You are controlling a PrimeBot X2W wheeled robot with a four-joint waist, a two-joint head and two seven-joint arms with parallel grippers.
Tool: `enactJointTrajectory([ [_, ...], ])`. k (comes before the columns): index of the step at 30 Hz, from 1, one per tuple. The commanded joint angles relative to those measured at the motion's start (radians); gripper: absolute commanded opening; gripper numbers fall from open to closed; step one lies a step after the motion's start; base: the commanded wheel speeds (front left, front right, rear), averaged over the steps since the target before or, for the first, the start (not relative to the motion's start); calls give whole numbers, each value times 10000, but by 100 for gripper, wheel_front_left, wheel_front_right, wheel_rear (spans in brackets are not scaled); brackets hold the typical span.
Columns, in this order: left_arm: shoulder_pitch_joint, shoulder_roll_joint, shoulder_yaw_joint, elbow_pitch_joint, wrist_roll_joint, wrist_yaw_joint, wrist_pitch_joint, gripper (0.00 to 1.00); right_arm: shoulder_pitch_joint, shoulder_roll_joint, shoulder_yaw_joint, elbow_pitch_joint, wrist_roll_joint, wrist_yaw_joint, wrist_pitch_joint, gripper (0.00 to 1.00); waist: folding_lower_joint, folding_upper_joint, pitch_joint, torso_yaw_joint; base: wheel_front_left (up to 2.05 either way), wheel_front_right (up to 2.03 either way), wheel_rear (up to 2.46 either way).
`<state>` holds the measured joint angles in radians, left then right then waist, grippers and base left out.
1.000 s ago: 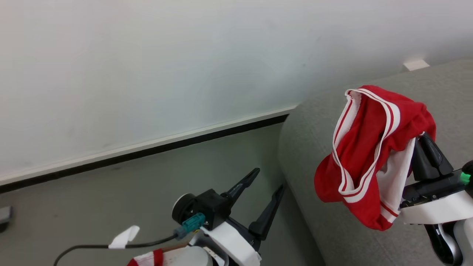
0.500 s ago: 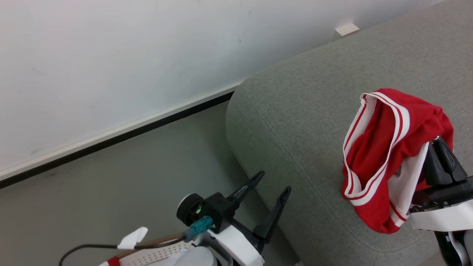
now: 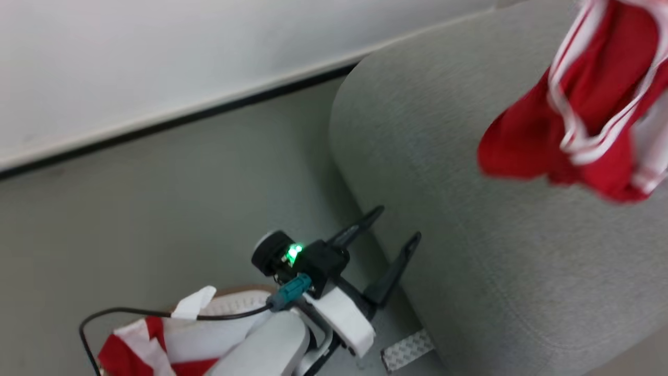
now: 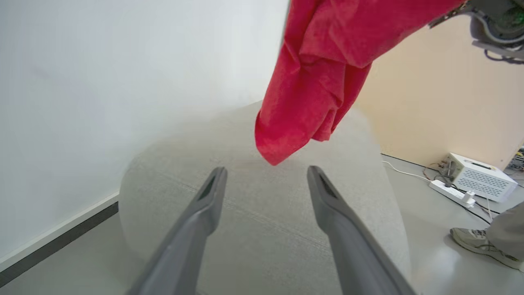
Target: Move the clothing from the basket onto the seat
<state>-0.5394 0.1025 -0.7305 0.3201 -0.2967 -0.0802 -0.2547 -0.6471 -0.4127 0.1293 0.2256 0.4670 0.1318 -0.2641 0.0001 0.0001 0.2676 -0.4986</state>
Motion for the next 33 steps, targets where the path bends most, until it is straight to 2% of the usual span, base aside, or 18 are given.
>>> enactJointTrajectory([
  [1, -228, 97, -20, 6, 195, -31, 75, 100, -387, -202, -121, 140, 101, -21, -2, 0, -1, -1, 1002, 739, 0, 0, 0],
  [3, -562, 124, -67, -60, 257, -64, 206, 100, -1086, -532, -361, 494, 373, -21, -2, 0, -1, -1, 1596, 1080, 0, 0, 0],
  [4, -739, 151, -82, -90, 310, -81, 259, 100, -1442, -931, -403, 833, 198, -21, 2, 0, -1, -1, 1919, 1256, 0, 0, 0],
  [7, -1124, 173, -138, -78, 451, -110, 335, 100, -2461, -1050, -780, 1551, 339, -20, 1, 0, -1, -1, 2612, 1663, 0, 0, 0],
  [9, -1403, 95, -199, -80, 514, -111, 338, 100, -2987, -1365, -1061, 2208, 316, -23, -1, 0, -1, -1, 2984, 1940, 0, 0, 0],
  [14, -1817, -75, -273, 61, 562, -55, 198, 100, -3850, -1945, -1116, 4482, 38, -24, -1, 0, -1, -1, 3539, 2611, 0, 0, 0],
  [17, -1959, -167, -284, 160, 544, -19, 116, 100, -4051, -2175, -705, 6176, -293, -23, 124, 0, -1, -1, 3733, 2942, 0, 0, 0],
  [19, -1989, -177, -266, 231, 536, 32, 90, 100, -4110, -2182, -243, 7227, -519, -23, 660, 2, -1, -1, 3832, 3078, 0, 0, 0],
  [20, -2002, -180, -274, 267, 536, 44, 62, 100, -4124, -2197, 17, 7640, -649, -24, 931, 7, -1, -1, 3877, 3136, 0, 0, 0],
  [22, -2054, -198, -275, 331, 532, 64, 51, 100, -4225, -2057, 294, 8302, -512, -24, 1329, 5, -1, -1, 3948, 3220, 0, 0, 0],
  [24, -2076, -205, -260, 394, 515, 70, 7, 100, -4201, -1832, 629, 8651, -339, -23, 1598, 10, -1, -1, 3944, 3257, 0, 0, 0],
  [25, -2073, -201, -240, 427, 497, 78, -10, 100, -4246, -1853, 723, 8728, -246, -24, 1563, 15, -1, -1, 3921, 3257, 0, 0, 0],
  [27, -2012, -173, -194, 491, 441, 101, -26, 100, -4283, -1825, 982, 8878, -164, -24, 1395, 43, -1, -1, 3766, 3214, 0, 0, 0],
  [28, -1957, -156, -171, 523, 411, 111, -32, 100, -4308, -1813, 1119, 8939, -159, -23, 1310, 100, -1, -1, 3663, 3182, 0, 0, 0],
  [33, -1573, -59, -6, 687, 247, 171, -103, 100, -4236, -1722, 1956, 9017, -92, -24, 1020, 100, -1, -1, 2749, 2925, 0, 0, 0],
])
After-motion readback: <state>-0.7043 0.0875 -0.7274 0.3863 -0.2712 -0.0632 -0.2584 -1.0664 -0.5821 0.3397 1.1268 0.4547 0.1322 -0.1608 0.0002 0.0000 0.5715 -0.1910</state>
